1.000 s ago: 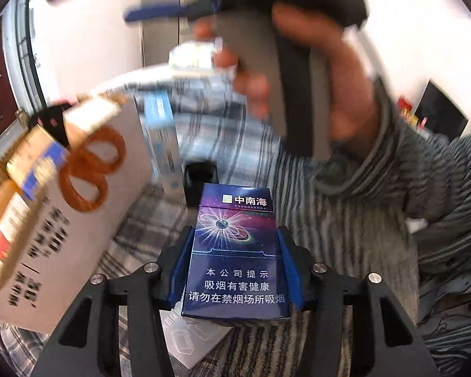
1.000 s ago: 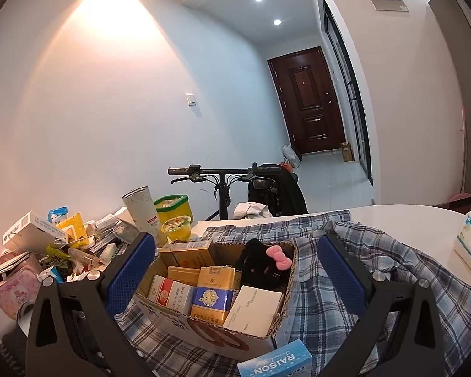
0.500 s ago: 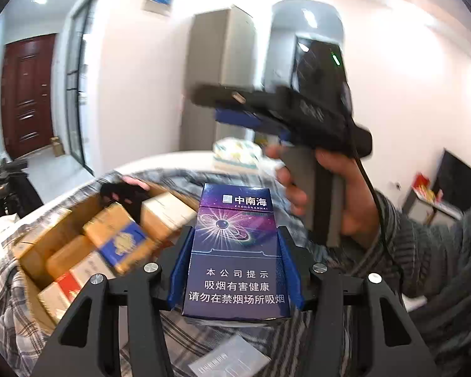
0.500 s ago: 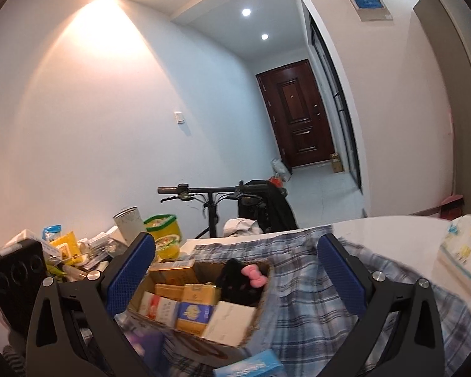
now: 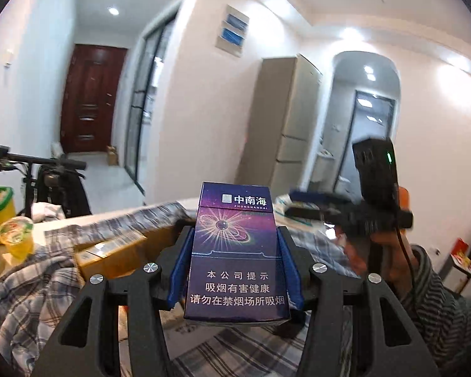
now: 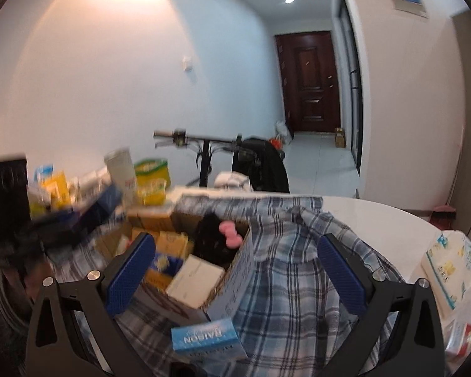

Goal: Organize objects
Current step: 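Grasp the purple Zhongnanhai pack with the left gripper while the right grasps the blue RAISON box, then lower the purple pack into the box with the left gripper while the right carries the RAISON box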

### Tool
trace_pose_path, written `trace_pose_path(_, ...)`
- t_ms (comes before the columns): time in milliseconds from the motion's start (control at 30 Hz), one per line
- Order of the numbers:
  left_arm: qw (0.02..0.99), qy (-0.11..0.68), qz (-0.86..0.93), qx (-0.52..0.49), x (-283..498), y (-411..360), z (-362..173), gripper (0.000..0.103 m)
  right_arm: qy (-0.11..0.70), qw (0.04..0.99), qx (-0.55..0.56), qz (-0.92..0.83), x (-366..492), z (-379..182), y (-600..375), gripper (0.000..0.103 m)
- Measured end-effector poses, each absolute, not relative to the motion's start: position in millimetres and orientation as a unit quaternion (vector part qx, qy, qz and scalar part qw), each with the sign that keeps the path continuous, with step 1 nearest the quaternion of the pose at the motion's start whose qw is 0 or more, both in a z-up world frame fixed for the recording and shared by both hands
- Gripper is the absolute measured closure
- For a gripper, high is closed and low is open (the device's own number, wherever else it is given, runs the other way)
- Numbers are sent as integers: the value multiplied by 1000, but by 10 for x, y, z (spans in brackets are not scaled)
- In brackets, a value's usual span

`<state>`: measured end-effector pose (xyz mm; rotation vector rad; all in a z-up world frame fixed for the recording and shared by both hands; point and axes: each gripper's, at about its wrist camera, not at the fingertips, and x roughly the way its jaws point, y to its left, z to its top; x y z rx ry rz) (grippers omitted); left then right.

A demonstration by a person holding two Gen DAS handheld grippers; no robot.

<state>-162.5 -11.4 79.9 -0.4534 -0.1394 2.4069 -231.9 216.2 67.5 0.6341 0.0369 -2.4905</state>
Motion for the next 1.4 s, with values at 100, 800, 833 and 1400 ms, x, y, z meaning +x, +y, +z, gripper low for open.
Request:
trace_pose_path(100, 326, -64, 927, -175, -1657, -153, 806, 49, 60, 306, 281, -907, -2342, 546, 2049, 0)
trace_pose_path(800, 291, -55, 936, -191, -1760, -27, 778, 49, 143, 328, 394, -847, -2391, 19, 1905, 47)
trace_pose_path(833, 289, -55, 937, -190, -1753, -27, 784, 49, 136, 328, 389, -850, -2389, 56, 1937, 47)
trace_pose_path(1400, 168, -58, 969, -171, -1835, -143, 749, 49, 69, 225, 303, -923, -2469, 467, 2340, 47)
